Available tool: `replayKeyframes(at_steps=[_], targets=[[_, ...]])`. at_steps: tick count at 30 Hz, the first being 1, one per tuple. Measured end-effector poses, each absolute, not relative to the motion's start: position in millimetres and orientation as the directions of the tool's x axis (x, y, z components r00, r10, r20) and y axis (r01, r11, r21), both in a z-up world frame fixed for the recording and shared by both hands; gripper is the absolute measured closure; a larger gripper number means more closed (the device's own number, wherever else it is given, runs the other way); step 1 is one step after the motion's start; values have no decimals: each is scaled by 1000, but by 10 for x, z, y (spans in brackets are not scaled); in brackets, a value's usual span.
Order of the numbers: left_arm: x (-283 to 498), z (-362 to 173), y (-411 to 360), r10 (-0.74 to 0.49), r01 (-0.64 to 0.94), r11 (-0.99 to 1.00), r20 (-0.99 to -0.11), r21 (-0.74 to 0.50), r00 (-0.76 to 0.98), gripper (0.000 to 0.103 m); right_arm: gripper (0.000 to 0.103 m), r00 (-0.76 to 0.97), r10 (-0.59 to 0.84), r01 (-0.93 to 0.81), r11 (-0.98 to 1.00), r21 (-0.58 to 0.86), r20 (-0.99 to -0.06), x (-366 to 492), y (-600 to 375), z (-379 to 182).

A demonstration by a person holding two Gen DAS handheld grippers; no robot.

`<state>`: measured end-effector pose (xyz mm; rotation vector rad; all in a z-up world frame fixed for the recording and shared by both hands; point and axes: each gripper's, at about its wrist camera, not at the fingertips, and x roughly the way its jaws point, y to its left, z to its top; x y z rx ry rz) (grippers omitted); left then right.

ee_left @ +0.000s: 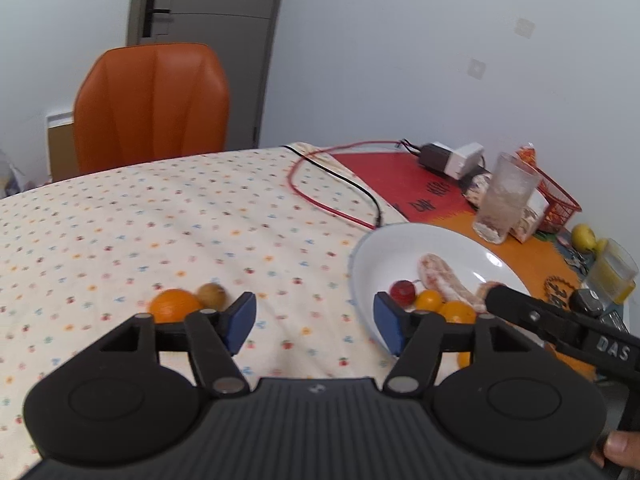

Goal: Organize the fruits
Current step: 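Open the left tool over the plate while the right tool releases the segment, then move both tools back to the last orange and longan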

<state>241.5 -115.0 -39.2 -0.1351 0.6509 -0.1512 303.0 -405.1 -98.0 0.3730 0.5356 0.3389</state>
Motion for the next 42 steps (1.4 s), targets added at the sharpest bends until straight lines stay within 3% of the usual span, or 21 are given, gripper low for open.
replayKeyframes(at_steps=[3,10,12,42], targets=[[2328,-340,-1034,-166,75,981,-571,-178,804,20,15,810,403,-215,880,424,-426,2966,-4009,-960],[2153,-229,-836,-127,43,986,-559,-161,819,13,0,810,403,-227,885,406,-426,2822,-3867,-896],[2108,-205,-783,-117,34,987,-556,-158,823,11,0,809,412,-233,879,416,-419,2787,-3844,-876],[1686,-119,15,-50,-47,986,-554,-159,831,11,0,774,471,-313,866,391,-423,2560,-3325,-693]])
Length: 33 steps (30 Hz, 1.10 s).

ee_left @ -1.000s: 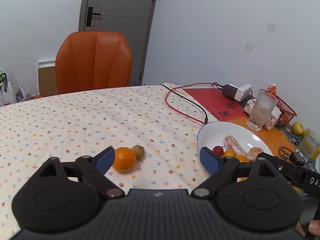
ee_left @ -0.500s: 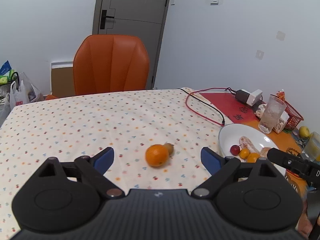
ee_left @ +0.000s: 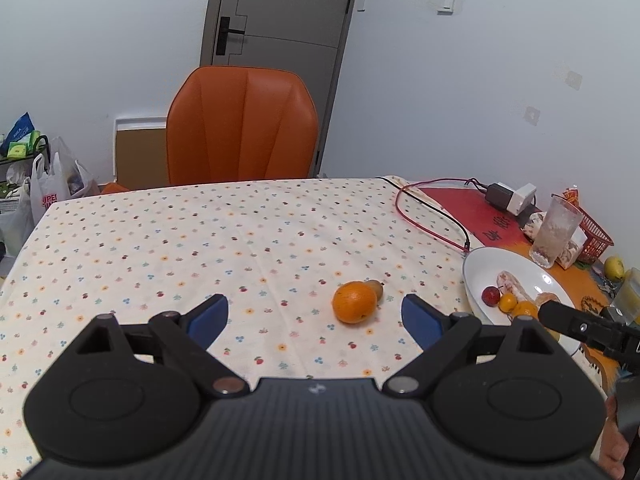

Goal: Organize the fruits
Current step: 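Move both tools back to the last orange and longan, then grasp the orange with the left tool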

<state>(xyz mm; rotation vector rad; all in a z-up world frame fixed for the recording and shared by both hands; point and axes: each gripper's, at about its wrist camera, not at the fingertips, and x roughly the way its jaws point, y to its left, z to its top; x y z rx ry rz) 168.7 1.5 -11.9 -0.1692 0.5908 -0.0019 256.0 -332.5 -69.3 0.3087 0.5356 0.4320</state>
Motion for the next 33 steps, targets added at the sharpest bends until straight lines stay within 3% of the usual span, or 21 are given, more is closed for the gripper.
replayKeyframes(at_steps=[33], targets=[[2328,-380,-75,-95,-8,986,-613,-164,784,14,0,641,591,-479,806,347,-489,2957,-2753,-791]])
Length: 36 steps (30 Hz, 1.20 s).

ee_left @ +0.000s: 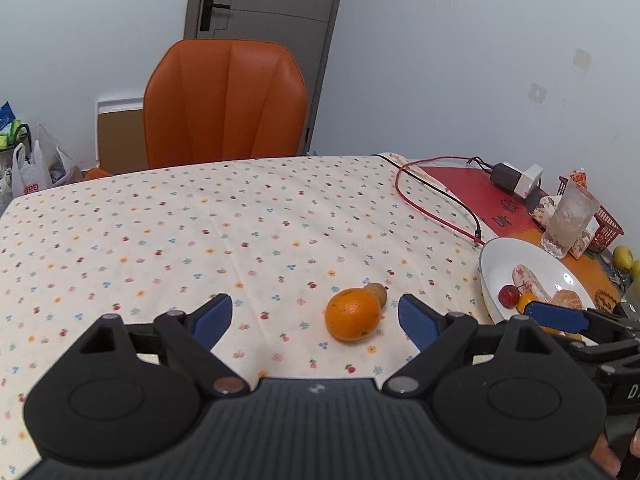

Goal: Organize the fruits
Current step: 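Grasp the orange with the left tool, then grasp the brown longan with the right tool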

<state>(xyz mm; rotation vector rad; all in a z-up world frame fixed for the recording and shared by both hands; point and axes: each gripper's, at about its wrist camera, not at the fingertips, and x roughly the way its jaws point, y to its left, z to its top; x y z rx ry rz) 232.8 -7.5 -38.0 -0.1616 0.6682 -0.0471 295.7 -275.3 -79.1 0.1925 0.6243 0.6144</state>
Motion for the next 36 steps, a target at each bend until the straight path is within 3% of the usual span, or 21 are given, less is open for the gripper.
replayKeyframes(at_steps=[4,13,20,32,36], targets=[[2445,-473,-150,-113,5,985,-625,-172,772,16,0,644,588,-472,809,350,-490,3028,-2786,-799],[2680,-698,-217,-149,17,979,-657,-202,739,35,4,636,581,-463,814,351,-507,3130,-2763,-879],[2729,-786,-201,-219,49,962,-650,-270,728,64,16,630,587,-469,809,354,-509,3227,-2739,-892],[2606,-717,65,-174,-8,963,-644,-270,745,66,32,612,608,-500,793,349,-505,3307,-2589,-880],[2559,-679,197,-149,-35,963,-639,-266,754,66,33,611,609,-511,792,335,-506,3328,-2496,-870]])
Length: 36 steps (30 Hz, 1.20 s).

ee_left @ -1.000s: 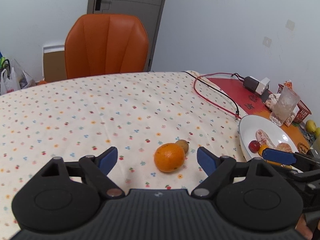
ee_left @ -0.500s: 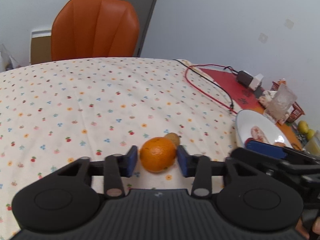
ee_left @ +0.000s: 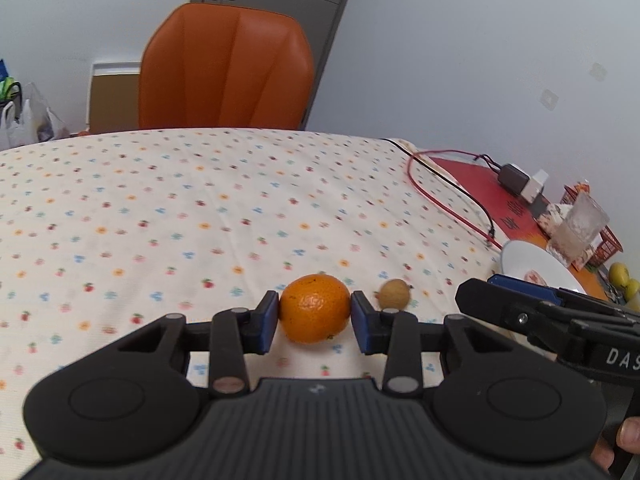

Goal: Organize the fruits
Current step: 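Grasp the brown longan with the right tool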

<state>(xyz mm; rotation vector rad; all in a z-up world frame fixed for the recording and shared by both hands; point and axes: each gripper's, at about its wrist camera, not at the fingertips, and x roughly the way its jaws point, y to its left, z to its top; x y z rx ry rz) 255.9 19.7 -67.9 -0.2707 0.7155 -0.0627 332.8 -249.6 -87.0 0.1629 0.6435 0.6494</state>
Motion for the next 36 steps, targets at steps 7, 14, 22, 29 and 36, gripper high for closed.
replayKeyframes(at_steps=[7,14,22,29,36], targets=[[2480,-611,370,-115,-70,962,-628,-262,769,66,40,593,619,-539,780,318,-515,3405,-2300,-883],[2421,-598,495,-91,-97,960,-624,-261,776,66,49,583,597,-541,792,285,-551,3496,-2119,-1021],[2385,-595,545,-80,-109,960,-625,-259,777,66,57,588,562,-522,813,258,-582,3582,-1986,-1141],[2351,-560,484,-83,-99,962,-620,-254,780,66,79,592,545,-508,825,250,-594,3570,-1999,-1214],[2348,-481,325,-95,-72,967,-608,-245,788,66,79,612,561,-504,820,272,-557,3464,-2158,-1061]])
